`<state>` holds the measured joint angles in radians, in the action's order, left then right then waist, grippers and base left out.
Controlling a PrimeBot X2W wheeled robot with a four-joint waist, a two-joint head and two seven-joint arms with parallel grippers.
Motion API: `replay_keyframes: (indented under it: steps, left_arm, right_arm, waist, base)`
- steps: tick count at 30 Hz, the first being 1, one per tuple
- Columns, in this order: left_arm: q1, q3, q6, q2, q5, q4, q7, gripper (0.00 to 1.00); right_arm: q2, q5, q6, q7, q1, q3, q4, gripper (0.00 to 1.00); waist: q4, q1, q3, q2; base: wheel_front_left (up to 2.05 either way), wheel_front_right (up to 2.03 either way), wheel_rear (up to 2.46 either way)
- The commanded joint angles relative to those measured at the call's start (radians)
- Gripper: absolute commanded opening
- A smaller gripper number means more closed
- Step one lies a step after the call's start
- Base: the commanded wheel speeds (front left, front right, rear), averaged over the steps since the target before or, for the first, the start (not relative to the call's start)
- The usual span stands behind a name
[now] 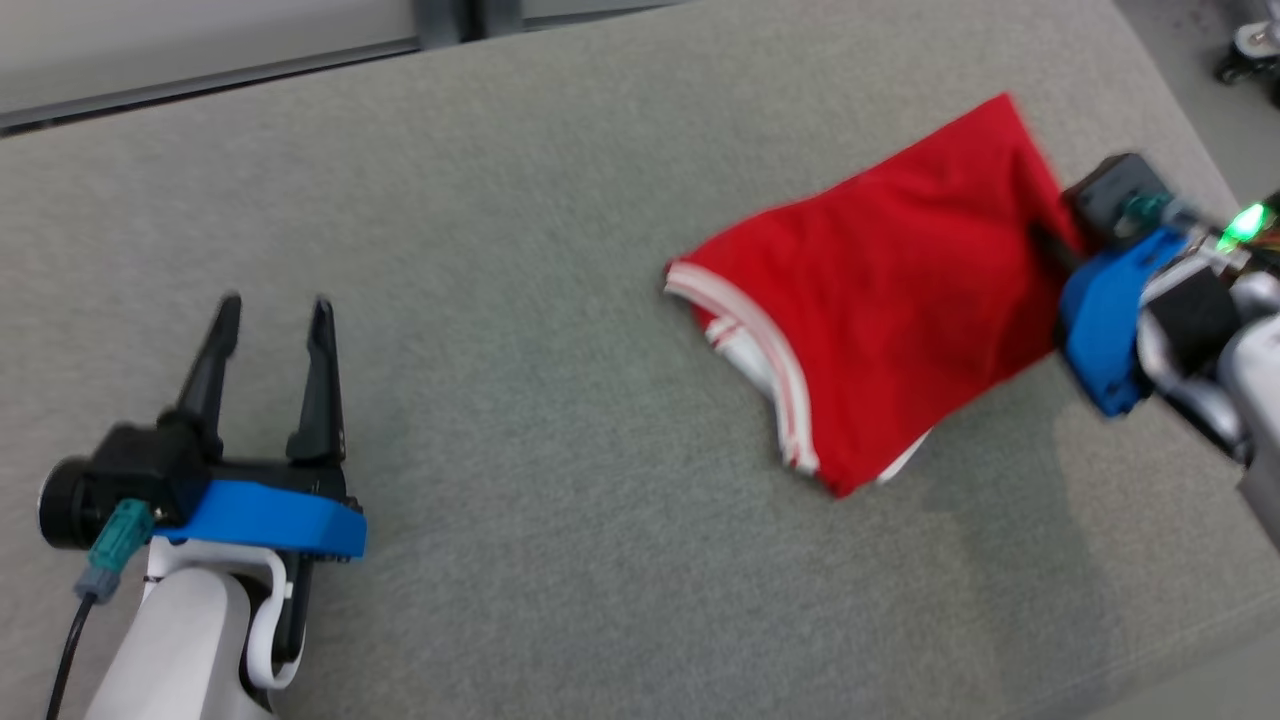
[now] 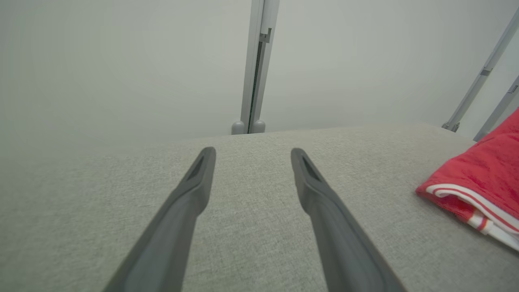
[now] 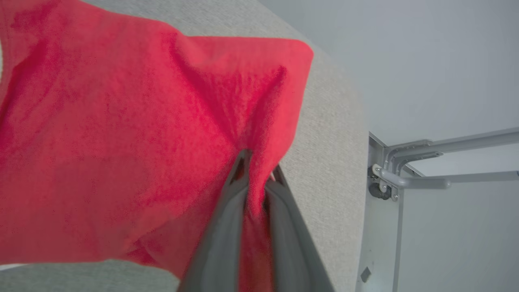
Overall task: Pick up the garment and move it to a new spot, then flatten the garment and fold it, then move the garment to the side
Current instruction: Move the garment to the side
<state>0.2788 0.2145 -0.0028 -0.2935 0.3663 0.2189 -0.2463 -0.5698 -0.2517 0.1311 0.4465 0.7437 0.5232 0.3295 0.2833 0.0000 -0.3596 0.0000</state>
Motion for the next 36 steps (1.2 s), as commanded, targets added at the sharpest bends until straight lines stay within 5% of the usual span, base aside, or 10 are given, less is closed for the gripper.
replay_keyframes:
  steps: [1,14,23,24,25,26,36]
  left_arm:
    - [0.03,0.005,-0.004,-0.011,-0.008,-0.014,0.008,1.0]
    - [0.118,0.024,-0.005,-0.073,-0.051,-0.128,0.076,1.0]
    - [0.094,0.026,0.005,-0.094,-0.047,-0.15,0.094,1.0]
    - [0.091,0.025,0.007,-0.095,-0.045,-0.151,0.094,1.0]
    - [0.09,0.023,0.01,-0.095,-0.042,-0.151,0.093,1.0]
    - [0.088,0.023,0.011,-0.095,-0.042,-0.15,0.09,1.0]
    - [0.029,0.031,0.015,-0.049,-0.011,-0.084,0.029,1.0]
  right_arm:
    - [-0.022,-0.007,-0.001,-0.037,0.049,0.002,0.032,0.0]
    - [-0.077,0.079,0.0,-0.3,0.158,-0.177,0.321,0.0]
    - [-0.04,0.151,-0.001,-0.398,0.164,-0.268,0.407,0.0]
    - [-0.037,0.156,-0.001,-0.398,0.166,-0.273,0.416,0.18]
    - [-0.033,0.162,0.0,-0.399,0.167,-0.276,0.422,0.8]
    - [-0.028,0.165,0.0,-0.403,0.168,-0.281,0.427,1.0]
    - [0.009,0.139,0.0,-0.513,0.116,-0.344,0.413,1.0]
  waist:
    - [0.02,0.0,-0.025,0.0]
    - [0.076,0.0,-0.19,0.0]
    - [0.074,0.0,-0.196,0.0]
    - [0.072,0.0,-0.193,0.0]
    - [0.07,0.0,-0.189,0.0]
    - [0.065,0.0,-0.184,0.0]
    - [-0.005,0.0,-0.046,0.0]
  base:
    - [0.0,0.0,0.0]
    - [0.0,0.0,0.0]
    - [0.0,0.0,0.0]
    - [0.0,0.0,0.0]
    - [0.0,0.0,0.0]
    - [0.0,0.0,0.0]
    - [0.0,0.0,0.0]
